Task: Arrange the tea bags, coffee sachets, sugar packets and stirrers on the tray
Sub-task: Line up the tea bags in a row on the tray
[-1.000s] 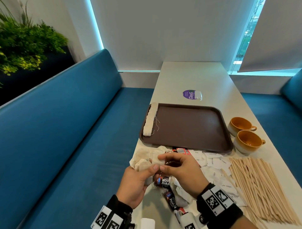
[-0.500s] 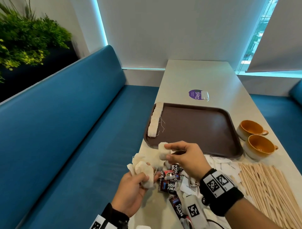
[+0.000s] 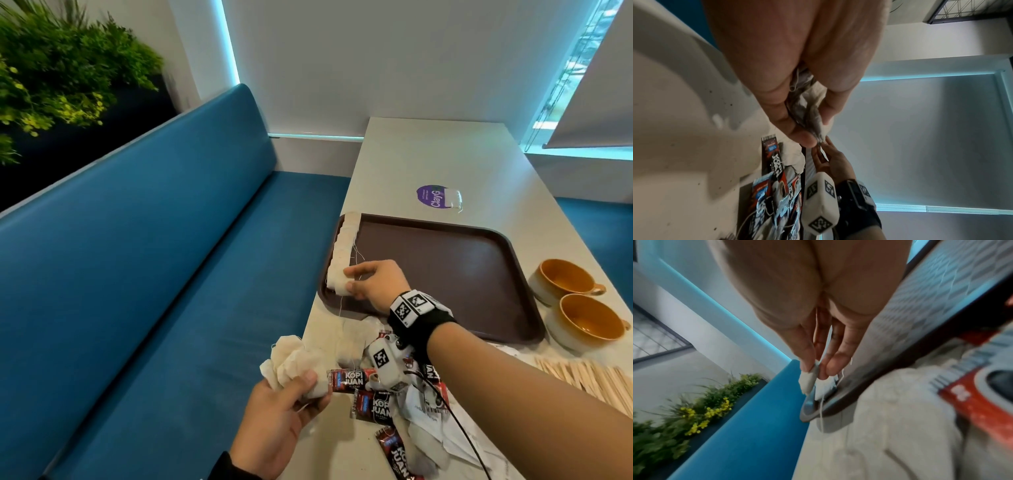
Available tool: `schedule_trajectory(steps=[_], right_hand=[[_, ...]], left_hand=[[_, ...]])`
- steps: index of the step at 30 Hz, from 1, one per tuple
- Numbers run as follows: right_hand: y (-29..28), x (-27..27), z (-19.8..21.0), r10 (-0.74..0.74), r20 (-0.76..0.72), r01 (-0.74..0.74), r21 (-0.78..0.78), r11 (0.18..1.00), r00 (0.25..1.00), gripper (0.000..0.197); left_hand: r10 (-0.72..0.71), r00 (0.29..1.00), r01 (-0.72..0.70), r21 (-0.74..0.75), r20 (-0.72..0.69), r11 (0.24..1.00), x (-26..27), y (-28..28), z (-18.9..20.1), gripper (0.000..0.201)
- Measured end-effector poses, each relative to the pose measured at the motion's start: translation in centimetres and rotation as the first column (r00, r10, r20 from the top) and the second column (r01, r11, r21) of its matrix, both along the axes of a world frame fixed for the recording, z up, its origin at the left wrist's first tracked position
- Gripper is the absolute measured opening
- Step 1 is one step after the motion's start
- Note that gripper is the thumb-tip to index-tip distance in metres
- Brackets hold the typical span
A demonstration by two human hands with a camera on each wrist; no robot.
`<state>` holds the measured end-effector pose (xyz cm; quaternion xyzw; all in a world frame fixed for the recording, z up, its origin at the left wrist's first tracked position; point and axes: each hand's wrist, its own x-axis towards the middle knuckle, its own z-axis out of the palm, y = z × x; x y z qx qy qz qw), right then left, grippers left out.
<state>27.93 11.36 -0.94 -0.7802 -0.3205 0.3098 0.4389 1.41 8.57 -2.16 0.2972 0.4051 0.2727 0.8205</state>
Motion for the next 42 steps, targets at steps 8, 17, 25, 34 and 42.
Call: schedule_trajectory(steps=[8, 17, 25, 34, 42], right_hand=[[2.5, -0.8, -1.7, 0.052, 0.091, -0.039, -0.142, 0.989, 0.994, 0.025], [3.9, -1.2, -1.5, 0.165, 0.251, -0.082, -0.309, 0.948, 0.954, 0.022], [0.8, -0.7, 0.7, 0.052, 0.200, -0.039, -0.066, 0.997, 0.978, 0.012], [-9.3, -5.2, 5.3, 0.145, -0.030, -0.139, 0.144, 0.980, 0.989, 0.004], [-15.8, -9.6, 4.8, 0.175, -0.344, -0.062, 0.314, 0.948, 0.923, 0.029]], left_hand=[[-0.018, 0.999, 0.020, 0.035, -0.036, 0.999, -0.1, 0.1, -0.4, 0.021], [-0.012, 0.997, 0.011, -0.004, -0.072, 1.000, -0.3, 0.3, -0.8, 0.022], [0.055, 0.998, -0.055, 0.011, 0.015, 0.998, -0.2, 0.0, 0.6, 0.034], [-0.093, 0.995, 0.086, 0.135, 0.045, 0.987, 0.1, -1.7, 3.1, 0.035], [-0.226, 0.970, 0.197, 0.266, 0.083, 0.943, 1.0, -4.2, 5.5, 0.023]])
